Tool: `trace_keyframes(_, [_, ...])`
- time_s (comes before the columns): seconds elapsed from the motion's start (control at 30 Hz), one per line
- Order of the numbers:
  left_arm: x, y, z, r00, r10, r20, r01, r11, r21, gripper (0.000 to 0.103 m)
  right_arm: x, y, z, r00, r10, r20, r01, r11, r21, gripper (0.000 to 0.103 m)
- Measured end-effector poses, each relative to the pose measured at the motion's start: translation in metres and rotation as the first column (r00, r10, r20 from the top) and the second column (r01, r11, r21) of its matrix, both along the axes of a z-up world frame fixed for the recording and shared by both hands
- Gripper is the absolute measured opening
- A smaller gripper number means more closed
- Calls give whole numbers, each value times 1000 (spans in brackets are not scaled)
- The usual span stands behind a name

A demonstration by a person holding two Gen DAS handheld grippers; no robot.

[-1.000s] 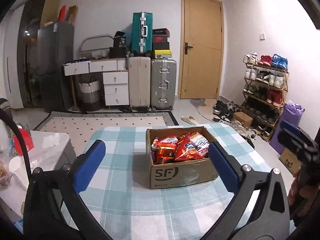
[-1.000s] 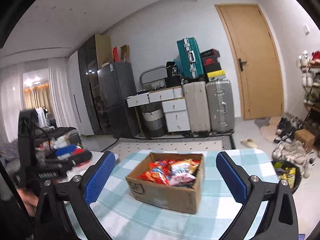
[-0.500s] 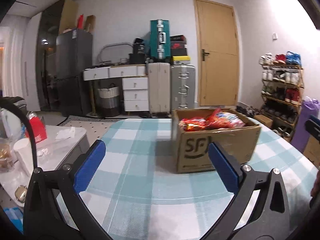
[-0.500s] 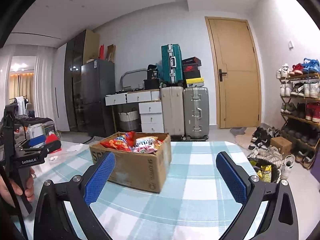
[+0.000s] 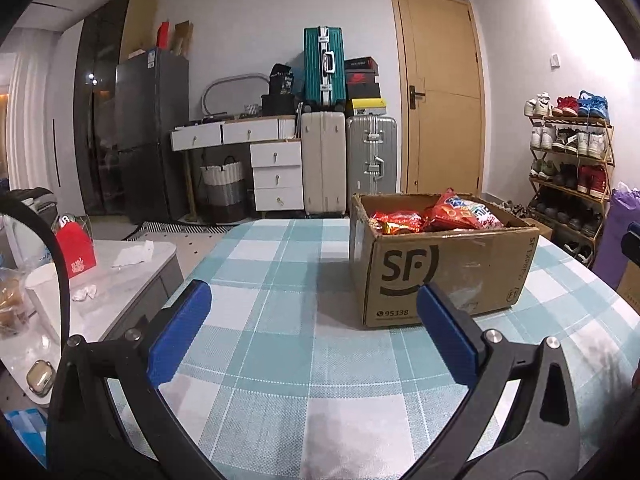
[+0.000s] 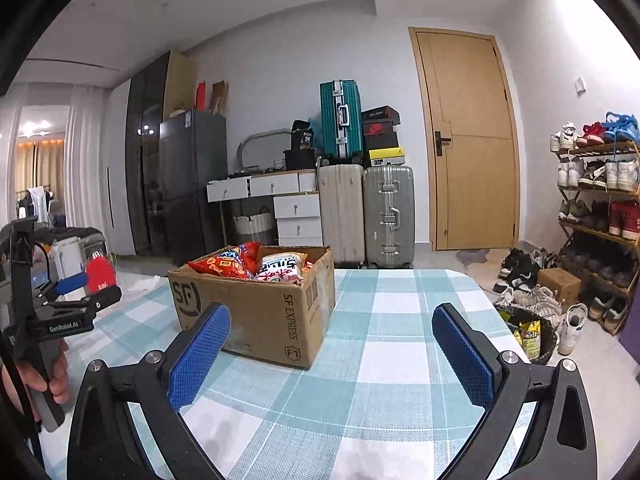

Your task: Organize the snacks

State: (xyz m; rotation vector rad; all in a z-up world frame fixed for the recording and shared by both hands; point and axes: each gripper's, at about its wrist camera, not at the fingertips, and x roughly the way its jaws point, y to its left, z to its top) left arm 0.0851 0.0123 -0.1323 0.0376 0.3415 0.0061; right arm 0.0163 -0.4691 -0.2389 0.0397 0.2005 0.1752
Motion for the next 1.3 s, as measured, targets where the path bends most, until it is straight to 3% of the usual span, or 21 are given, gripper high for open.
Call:
trace_keyframes(0.97, [-10, 3, 1, 1000, -9, 18, 9, 1000, -9, 103, -8, -1, 14, 1000, 9, 24, -9, 1000, 9, 103])
trace_keyframes(1.3, [-11, 5, 0, 999, 27, 23, -27, 1000, -3, 103, -9, -2, 15, 1000, 0, 23, 0, 1000, 5, 103])
